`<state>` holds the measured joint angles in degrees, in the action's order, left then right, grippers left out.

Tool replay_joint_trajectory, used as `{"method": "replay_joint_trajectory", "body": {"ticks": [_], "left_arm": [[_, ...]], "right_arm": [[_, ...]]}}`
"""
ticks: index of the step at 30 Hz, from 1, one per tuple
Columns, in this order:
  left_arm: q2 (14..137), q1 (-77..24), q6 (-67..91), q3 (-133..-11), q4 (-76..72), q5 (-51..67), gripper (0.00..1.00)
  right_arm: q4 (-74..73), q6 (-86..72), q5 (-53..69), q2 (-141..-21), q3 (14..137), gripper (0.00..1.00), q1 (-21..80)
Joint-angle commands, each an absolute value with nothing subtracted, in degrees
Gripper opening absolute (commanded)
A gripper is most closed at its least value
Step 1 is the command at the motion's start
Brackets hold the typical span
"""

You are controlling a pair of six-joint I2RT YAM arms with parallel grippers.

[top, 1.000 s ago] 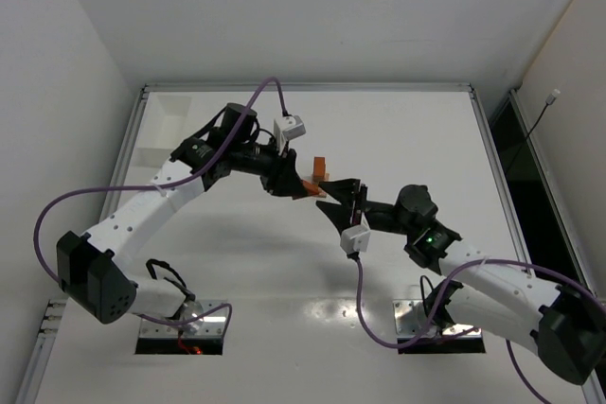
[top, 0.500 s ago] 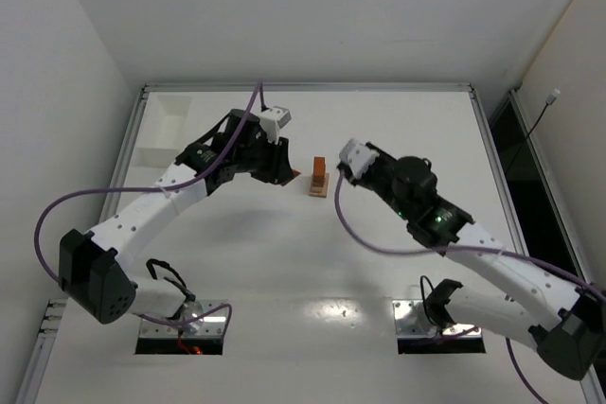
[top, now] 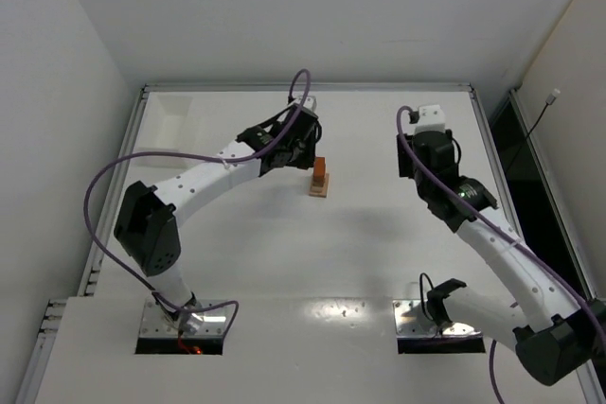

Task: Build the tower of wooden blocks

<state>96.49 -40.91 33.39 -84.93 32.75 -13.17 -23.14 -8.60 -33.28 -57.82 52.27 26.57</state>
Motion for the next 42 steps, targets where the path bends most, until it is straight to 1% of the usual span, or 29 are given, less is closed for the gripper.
{"method": "replay_joint_trajectory", "body": {"ticks": [1,5,9,14,25,30,42], "left_arm": [[97.8,-44.9,35.6,-88.4,32.8,-23.1,0.0],[98.3,-48.1,36.4,-87.2,30.4,-28.4,0.0],[98.9,-49.7,37.1,-85.3,28.3,-33.6,0.0],[101.3,-50.7,39.2,-83.8,25.7,-36.6,0.0],[106.7,-50.7,39.7,-86.1,23.4,-37.2,0.0],[107.2,-50.7,39.2,-87.9,23.4,-37.8,0.0],[107.8,-50.7,38.7,-87.9,22.9,-37.3,0.0]], "right_arm": [[-27.0,-15.6,-35.9,-57.7,55.0,0.56,21.7],[-28.1,-17.9,-32.4,-56.3,55.0,0.54,17.3],[-29.4,-18.5,-31.2,-55.7,54.5,0.54,15.0],[-29.4,-19.7,-27.8,-54.6,54.0,0.54,13.6],[-30.0,-19.7,-25.0,-53.5,53.4,0.54,10.8],[-30.0,-19.7,-23.7,-52.5,52.2,0.54,10.2],[-29.4,-19.7,-21.4,-53.0,51.7,0.53,10.2]]}}
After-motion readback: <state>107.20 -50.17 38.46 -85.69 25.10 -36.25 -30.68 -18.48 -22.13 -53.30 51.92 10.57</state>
